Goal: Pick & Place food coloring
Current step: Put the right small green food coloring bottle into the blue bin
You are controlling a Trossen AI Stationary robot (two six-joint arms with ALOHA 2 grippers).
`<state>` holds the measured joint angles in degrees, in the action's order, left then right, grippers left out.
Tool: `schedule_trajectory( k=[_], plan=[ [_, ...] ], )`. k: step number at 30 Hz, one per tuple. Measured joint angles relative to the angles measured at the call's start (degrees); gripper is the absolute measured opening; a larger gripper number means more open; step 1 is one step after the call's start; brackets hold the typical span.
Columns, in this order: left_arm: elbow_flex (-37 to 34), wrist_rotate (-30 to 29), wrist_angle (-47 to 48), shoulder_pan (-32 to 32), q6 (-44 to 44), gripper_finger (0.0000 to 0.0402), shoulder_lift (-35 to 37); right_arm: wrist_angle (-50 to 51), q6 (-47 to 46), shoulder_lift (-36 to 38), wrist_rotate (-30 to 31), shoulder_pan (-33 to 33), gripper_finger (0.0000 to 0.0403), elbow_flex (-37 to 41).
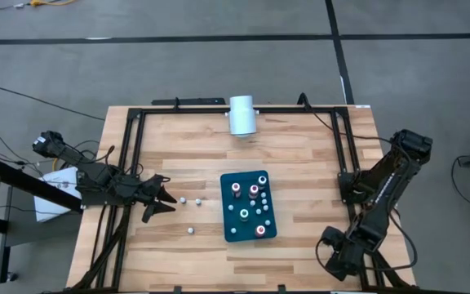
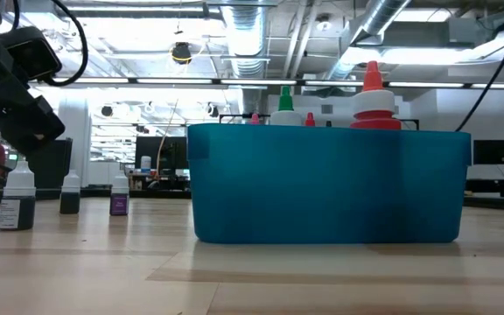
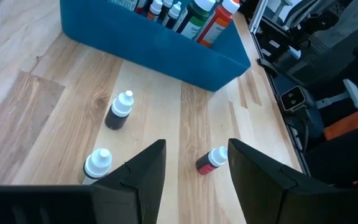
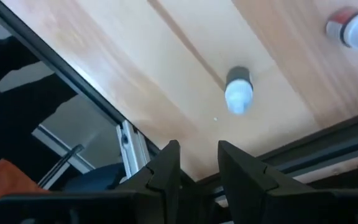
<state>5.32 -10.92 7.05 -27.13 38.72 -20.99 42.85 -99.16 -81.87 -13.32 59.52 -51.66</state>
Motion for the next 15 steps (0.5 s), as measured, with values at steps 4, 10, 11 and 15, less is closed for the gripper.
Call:
schedule_trajectory(
  k=[4,10,11,15],
  plan=[
    [0.0,0.0,0.0,0.0,-1.4,0.0165,0.0,-0.4,0.2,0.0,-0.3,-0.7,0.0099,1.2],
    [0.0,0.0,0.0,0.0,-1.0,0.0165,0.0,-4.1,-1.1,0.0,-1.6,-0.7,0.0099,3.9],
    [0.0,0.0,-0.1,0.0,-1.0,0.0165,0.0,-4.2,-1.2,0.0,-1.4,-0.7,0.0099,3.9],
    [0.0,0.0,0.0,0.0,-1.0,0.0165,0.0,-4.3,-1.4,0.0,-0.2,-0.2,0.0099,3.9]
  ],
)
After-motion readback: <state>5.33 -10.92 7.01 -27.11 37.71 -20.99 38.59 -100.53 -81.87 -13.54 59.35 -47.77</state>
